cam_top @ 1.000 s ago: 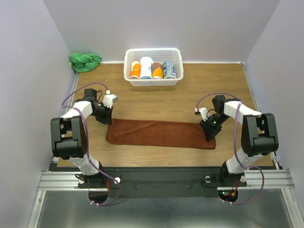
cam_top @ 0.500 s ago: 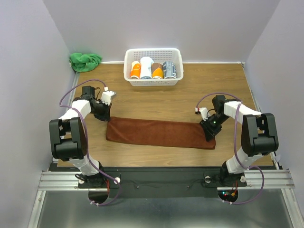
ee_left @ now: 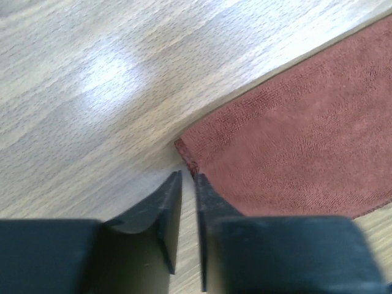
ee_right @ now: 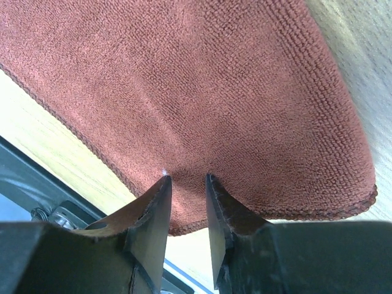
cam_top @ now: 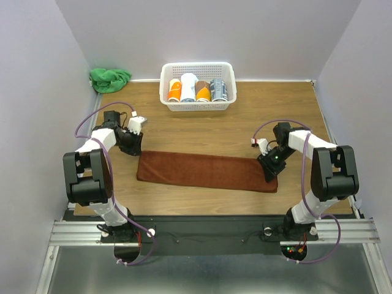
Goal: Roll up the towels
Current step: Fold the towel
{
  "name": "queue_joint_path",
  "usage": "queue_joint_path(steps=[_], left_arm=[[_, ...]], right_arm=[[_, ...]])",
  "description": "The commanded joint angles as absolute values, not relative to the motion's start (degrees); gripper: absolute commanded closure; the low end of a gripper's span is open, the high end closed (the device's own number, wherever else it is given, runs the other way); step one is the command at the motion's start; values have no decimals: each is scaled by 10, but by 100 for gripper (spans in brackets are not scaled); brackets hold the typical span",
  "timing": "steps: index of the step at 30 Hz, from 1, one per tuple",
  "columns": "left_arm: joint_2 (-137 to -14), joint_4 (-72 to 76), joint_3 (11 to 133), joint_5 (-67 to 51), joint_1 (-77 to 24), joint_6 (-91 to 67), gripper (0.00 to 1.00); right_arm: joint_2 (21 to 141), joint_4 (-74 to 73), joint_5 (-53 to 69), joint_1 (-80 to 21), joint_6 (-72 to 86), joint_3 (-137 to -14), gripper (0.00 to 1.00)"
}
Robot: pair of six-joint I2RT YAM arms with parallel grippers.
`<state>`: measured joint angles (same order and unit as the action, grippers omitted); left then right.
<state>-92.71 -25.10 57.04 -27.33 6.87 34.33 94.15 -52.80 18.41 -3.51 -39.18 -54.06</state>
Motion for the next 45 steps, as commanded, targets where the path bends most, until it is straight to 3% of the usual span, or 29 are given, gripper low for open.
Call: queue_joint_path(steps=[1,10,17,23,28,40,43,45], left_arm=[[-916,-250,606,-274,74,342,65],[-857,-281,611,-297,64,357,64],[-847,-291,555,-310,26,343,70],[-863,-286,546,-272,2,315,79],[-908,-267,560,-235,-19,283,80],[-971,-206,613,-185,-19,195,82],[-970,-209,630,-184,-19,188,79],[-966,-215,635,-192,-19,185,73]], right_arm=[[946,-527,191,-41,-403,-563,64],[894,-565,257,-41,-375,-659,64],[968,-527,233,-41,-346,-709,68],[1028,-498,171,-41,-360,-683,72],[1046,-454,149,-40,-349,-663,72],[1143,-411,91,-39,-309,-816,72],[1122,-414,87,-37,-296,-839,66],[1101,-415,90,-28,-279,-844,50]])
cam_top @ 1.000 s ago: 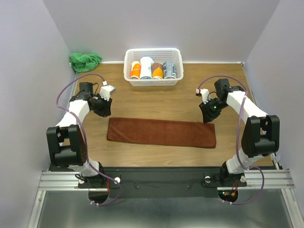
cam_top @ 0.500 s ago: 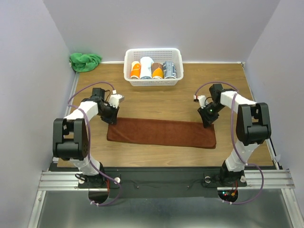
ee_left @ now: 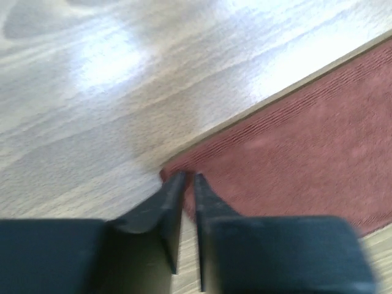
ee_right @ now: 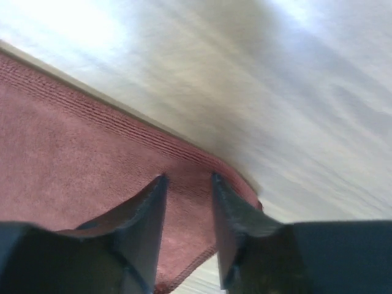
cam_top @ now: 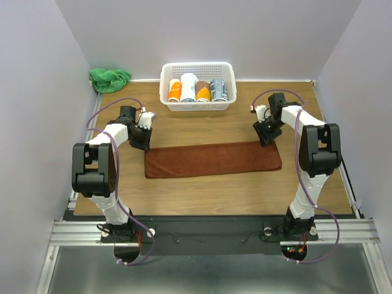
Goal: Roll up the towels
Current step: Fold the towel
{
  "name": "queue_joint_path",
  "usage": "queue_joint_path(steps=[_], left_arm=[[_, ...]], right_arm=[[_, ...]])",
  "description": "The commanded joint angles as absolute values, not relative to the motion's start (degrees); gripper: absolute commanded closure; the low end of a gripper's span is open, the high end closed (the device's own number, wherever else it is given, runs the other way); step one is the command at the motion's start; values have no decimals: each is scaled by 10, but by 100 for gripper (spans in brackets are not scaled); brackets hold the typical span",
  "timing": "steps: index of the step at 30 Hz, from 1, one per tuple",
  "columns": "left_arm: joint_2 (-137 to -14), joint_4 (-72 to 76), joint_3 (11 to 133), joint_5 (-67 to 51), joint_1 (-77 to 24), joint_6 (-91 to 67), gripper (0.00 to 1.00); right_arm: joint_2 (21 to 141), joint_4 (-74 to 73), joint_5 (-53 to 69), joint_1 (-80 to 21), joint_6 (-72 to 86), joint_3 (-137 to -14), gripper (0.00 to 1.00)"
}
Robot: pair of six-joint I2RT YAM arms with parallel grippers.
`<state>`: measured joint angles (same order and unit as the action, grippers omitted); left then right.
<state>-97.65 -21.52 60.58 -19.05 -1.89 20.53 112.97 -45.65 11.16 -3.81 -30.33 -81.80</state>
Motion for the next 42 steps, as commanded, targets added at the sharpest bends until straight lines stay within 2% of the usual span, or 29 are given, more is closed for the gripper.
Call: queue_joint_path(steps=[1,5,10,13,17,24,32,35,38,40,41,42], left_arm=[[-955,-220,637,-207,-19,182,71],[-912,-224,630,-240,-19,180,66],[-874,-231,628,-254,-19,173,66],[-860,-236,629,-264,-19,170,62],[-846,-243,629,-264,-19,170,44],[-835,-244,628,-263,-19,170,43],[-837,-243,629,-262,-19,166,43],[-838,-242,628,-262,-19,164,43],[-839,-240,627,-262,-19,163,43],[-841,-240,628,-262,-19,163,43],[-840,-240,628,-263,-19,164,43],[-841,-240,629,-263,-19,164,43]], right_arm=[[1072,-417,102,-24,-267,-837,41],[994,-429,123,-9,-243,-787,37],[967,-439,133,26,-206,-727,44],[983,-446,148,60,-189,-714,48],[999,-461,175,84,-178,-707,49],[1031,-460,206,88,-171,-684,50],[1063,-447,221,88,-166,-677,57],[1067,-445,228,88,-164,-668,63],[1063,-445,233,89,-164,-659,75],[1050,-444,236,90,-167,-657,87],[1047,-444,236,88,-170,-657,98],[1043,-444,236,90,-169,-657,99]])
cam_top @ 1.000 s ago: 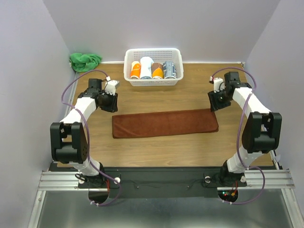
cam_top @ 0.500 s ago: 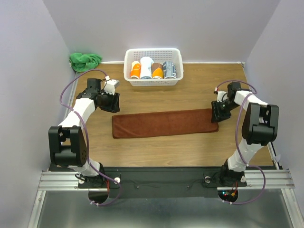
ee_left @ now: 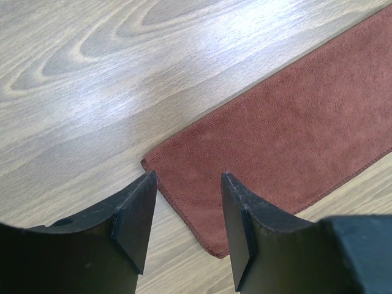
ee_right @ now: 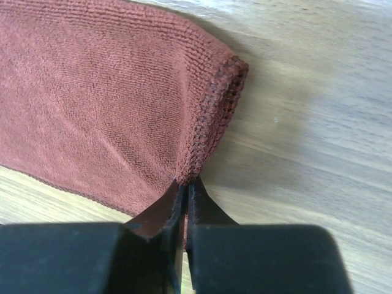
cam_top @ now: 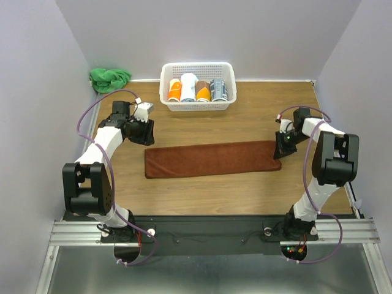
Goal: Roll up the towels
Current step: Fold the towel
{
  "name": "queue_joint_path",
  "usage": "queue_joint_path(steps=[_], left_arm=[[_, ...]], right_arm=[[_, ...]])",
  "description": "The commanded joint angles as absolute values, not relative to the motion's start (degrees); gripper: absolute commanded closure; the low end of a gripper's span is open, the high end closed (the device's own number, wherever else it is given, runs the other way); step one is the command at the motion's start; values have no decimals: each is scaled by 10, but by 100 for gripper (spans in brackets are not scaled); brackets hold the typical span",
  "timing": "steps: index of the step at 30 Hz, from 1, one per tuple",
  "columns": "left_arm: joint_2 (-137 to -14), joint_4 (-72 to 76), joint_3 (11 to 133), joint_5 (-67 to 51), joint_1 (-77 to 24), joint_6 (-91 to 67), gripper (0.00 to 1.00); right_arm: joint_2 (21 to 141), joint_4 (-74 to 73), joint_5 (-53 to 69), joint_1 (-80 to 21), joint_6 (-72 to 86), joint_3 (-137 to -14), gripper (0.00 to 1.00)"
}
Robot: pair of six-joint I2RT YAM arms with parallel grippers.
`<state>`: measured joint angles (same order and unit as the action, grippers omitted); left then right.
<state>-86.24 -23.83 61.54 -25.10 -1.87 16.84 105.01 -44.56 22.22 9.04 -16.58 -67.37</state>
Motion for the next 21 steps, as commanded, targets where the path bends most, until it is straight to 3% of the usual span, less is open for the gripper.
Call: queue_joint_path(steps=[1,12,16,17,21], left_arm=[[-842,-240,630,-263,-19,164,43],[-838,-249,637,-262,-19,160,42],[-838,-251,642,-271,-19,157,40],[-838,-252,642,-281,-19,161,16],[-838,-252,645,-305,-19,157,13]], right_arm=[[1037,-445,235,90,-169,-663,99],[1011,-498,209,135,-202,-753,99],[1019,-545,259,134,-214,-790,99],[1022,-568,291,130,-215,-796,99],[1017,-588,362,110,-208,-795,99]])
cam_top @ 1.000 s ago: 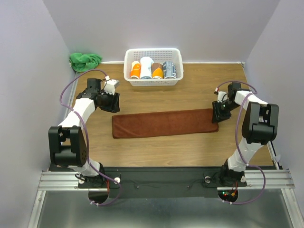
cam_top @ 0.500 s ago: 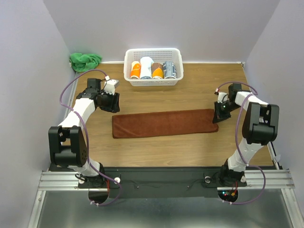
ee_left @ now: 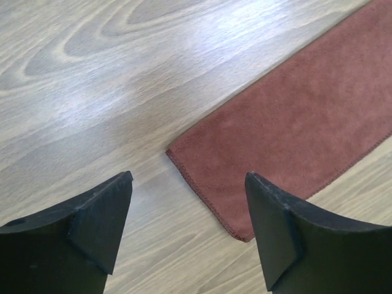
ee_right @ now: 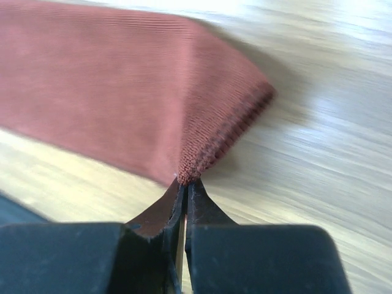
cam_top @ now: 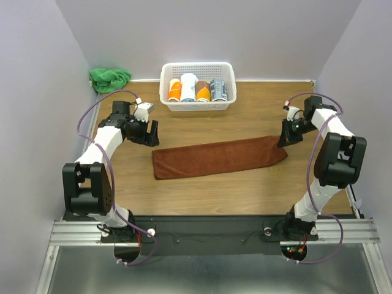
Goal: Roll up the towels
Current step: Fold the towel
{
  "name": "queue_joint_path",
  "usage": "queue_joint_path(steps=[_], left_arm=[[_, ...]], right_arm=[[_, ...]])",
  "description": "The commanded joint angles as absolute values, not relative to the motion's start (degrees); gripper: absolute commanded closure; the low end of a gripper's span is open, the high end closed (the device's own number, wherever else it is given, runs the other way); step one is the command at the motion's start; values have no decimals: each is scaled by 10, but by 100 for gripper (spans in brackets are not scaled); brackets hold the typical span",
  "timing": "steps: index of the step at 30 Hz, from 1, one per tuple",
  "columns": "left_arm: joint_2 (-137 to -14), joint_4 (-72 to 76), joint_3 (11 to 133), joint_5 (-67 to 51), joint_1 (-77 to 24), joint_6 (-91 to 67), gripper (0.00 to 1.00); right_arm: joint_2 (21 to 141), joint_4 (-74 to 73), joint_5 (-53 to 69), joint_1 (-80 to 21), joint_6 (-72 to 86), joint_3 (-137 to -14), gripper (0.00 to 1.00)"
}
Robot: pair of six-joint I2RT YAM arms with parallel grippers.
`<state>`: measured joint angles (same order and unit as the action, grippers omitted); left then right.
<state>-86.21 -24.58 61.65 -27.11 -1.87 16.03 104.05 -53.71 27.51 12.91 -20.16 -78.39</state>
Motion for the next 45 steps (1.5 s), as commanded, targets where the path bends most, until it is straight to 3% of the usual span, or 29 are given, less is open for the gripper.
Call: queue_joint_path(steps=[1,2,4,25,45], left_arm=[[-839,-251,645,-310,-19,156,13],[-838,-250,647,-315,-19,157,12],[-838,-250,648,-323,-19,153,1],[-853,-252,652,-305,-14,115,1],[-867,-250,648,-297,-14,121,1]], right_arm=[[1013,-587,372,92,-205,-790,99],[1010,-587,377,83,-201,-790,99],[1005,-586,396,56,-195,-788,99],[1075,-454,467,-143,-52,-795,99],[1146,-410,445,-192,-15,-816,99]])
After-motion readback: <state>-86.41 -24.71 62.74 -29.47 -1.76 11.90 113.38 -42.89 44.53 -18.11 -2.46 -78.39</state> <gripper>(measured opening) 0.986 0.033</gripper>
